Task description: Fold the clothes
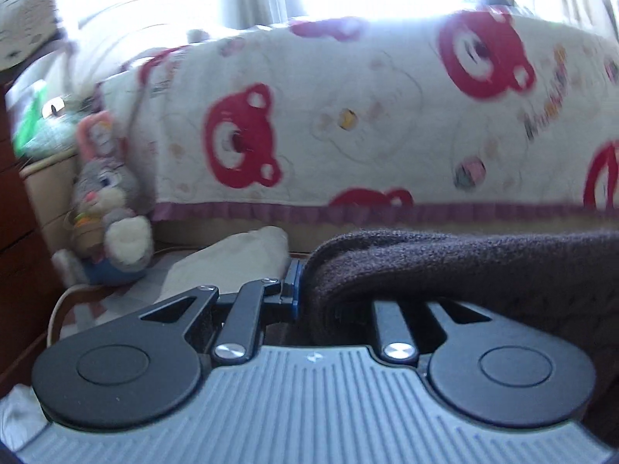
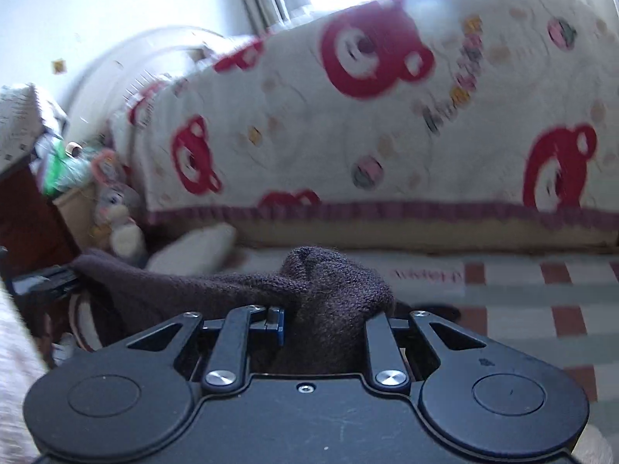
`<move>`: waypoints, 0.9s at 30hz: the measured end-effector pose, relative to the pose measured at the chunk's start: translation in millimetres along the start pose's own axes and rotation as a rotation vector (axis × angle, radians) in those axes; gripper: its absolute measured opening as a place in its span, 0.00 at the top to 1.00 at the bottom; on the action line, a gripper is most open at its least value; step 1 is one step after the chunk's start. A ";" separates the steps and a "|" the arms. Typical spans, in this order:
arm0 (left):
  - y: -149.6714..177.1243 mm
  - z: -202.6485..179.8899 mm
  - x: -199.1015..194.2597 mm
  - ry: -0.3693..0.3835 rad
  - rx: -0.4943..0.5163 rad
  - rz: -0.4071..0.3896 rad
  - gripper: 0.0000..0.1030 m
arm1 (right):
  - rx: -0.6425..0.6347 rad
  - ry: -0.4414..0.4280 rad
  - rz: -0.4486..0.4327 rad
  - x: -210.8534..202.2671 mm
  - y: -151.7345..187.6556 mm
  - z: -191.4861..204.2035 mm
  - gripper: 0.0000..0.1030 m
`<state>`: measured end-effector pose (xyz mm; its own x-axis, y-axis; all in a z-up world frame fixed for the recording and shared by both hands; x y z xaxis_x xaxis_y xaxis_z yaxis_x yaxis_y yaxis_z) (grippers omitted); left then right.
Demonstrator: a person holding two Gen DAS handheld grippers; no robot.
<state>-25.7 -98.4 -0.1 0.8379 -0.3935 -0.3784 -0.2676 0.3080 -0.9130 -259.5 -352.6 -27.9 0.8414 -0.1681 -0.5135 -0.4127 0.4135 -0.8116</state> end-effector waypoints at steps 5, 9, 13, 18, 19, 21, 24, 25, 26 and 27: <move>-2.1 -27.1 74.0 0.054 0.094 -0.017 0.79 | 0.158 0.081 0.009 64.8 -3.1 -49.3 0.59; 27.0 -32.3 144.0 -0.018 0.111 0.152 0.64 | 0.360 0.080 0.104 114.9 7.7 -91.1 0.53; 67.2 -30.7 189.2 -0.061 0.099 0.319 0.66 | 0.386 0.096 0.164 134.8 37.0 -97.9 0.47; 110.2 -14.2 174.4 -0.105 0.102 0.363 0.68 | 0.369 0.142 0.202 143.6 61.1 -110.5 0.44; 113.3 -9.2 172.0 -0.108 0.088 0.376 0.67 | 0.362 0.157 0.215 146.1 62.6 -115.2 0.44; 115.7 -0.6 167.9 -0.112 0.053 0.400 0.66 | 0.373 0.162 0.225 146.9 64.1 -123.2 0.42; 109.3 4.1 161.9 -0.129 0.048 0.388 0.65 | 0.406 0.162 0.254 152.0 73.1 -130.2 0.32; 107.0 4.2 159.5 -0.141 0.059 0.375 0.65 | 0.416 0.167 0.286 157.7 79.4 -131.2 0.27; 104.9 4.2 157.7 -0.156 0.073 0.362 0.64 | 0.432 0.185 0.327 164.5 87.6 -132.6 0.26; 102.9 4.0 156.6 -0.174 0.090 0.350 0.64 | 0.451 0.211 0.357 169.6 96.0 -134.1 0.26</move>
<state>79.8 -124.9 -152.6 0.7734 -0.1008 -0.6258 -0.5152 0.4753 -0.7132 -203.2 -461.4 -230.3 0.5724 -0.1038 -0.8134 -0.4293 0.8072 -0.4051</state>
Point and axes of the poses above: each gripper's, at about its wrist camera, not at the fingertips, and x roughly the way its jaws point, z to its left, y to its underside, the point moved 4 cm from there along x, roughly the way its jaws point, and after that the axes turned 1 degree about z, right-handed, at the moved point
